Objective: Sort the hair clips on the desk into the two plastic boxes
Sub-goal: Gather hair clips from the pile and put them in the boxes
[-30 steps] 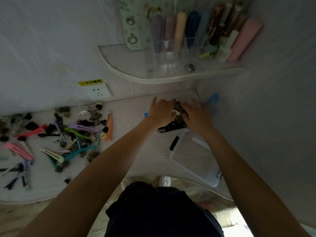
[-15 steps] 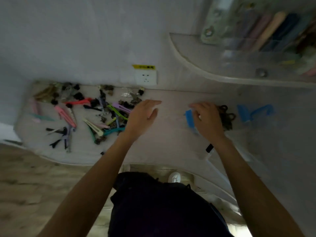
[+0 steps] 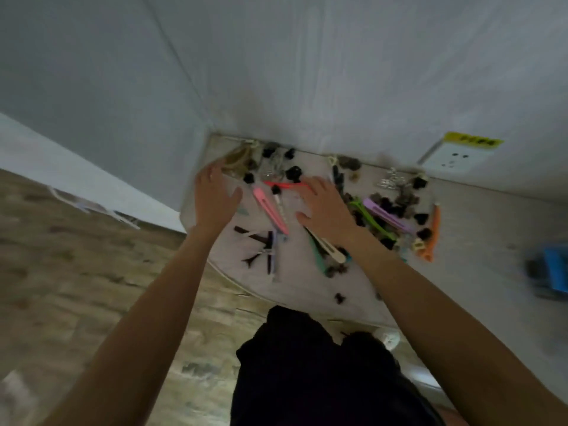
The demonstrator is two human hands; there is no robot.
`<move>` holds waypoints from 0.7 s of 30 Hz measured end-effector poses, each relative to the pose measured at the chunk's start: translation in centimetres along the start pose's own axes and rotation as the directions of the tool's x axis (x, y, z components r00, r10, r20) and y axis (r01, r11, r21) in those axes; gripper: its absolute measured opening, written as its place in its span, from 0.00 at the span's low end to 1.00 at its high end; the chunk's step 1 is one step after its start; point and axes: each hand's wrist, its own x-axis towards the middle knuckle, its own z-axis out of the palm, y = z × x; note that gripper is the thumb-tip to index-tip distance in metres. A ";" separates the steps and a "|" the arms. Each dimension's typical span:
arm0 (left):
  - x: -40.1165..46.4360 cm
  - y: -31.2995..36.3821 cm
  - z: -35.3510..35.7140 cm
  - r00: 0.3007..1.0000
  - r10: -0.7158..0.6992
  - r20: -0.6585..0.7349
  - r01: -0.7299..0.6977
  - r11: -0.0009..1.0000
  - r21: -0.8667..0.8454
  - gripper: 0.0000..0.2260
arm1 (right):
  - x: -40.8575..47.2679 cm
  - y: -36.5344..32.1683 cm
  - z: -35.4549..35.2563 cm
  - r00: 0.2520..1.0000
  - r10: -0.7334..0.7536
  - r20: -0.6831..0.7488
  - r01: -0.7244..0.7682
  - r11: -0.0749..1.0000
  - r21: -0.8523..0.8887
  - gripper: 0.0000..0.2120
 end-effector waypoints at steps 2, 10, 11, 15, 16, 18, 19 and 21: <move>3.7 -0.7 -0.5 0.996 0.064 0.066 -0.064 0.998 0.001 0.30 | 2.3 -1.2 1.5 0.998 0.018 0.056 -0.014 0.998 -0.067 0.30; 9.5 -1.0 2.3 0.910 0.168 0.378 -0.217 0.972 0.091 0.30 | 8.1 -2.4 1.8 0.996 -0.070 0.057 0.078 0.982 -0.172 0.33; 9.3 -1.0 2.5 0.911 0.198 0.362 -0.236 0.970 0.063 0.29 | 8.3 -2.3 1.5 0.995 -0.067 0.071 0.081 0.973 -0.215 0.32; 7.8 -0.3 2.6 0.903 0.260 0.342 -0.231 0.965 -0.123 0.28 | 8.4 -0.6 0.5 0.988 0.093 0.124 -0.027 0.894 -0.447 0.25; 7.4 0.2 2.4 0.908 0.262 0.327 -0.219 0.962 -0.161 0.27 | 8.3 0.0 0.3 0.988 0.118 0.104 -0.057 0.882 -0.468 0.26; 6.6 1.3 1.7 0.936 0.222 0.272 -0.148 0.952 -0.268 0.27 | 8.3 1.5 0.2 0.989 0.143 0.039 -0.112 0.895 -0.432 0.24; 6.2 1.8 1.3 0.949 0.196 0.246 -0.106 0.936 -0.336 0.27 | 8.2 2.0 0.0 0.986 0.163 0.027 -0.138 0.901 -0.412 0.21; 5.5 2.7 0.5 0.955 0.175 0.238 -0.058 0.902 -0.427 0.26 | 8.2 2.7 -0.2 0.984 0.180 -0.003 -0.168 0.914 -0.369 0.19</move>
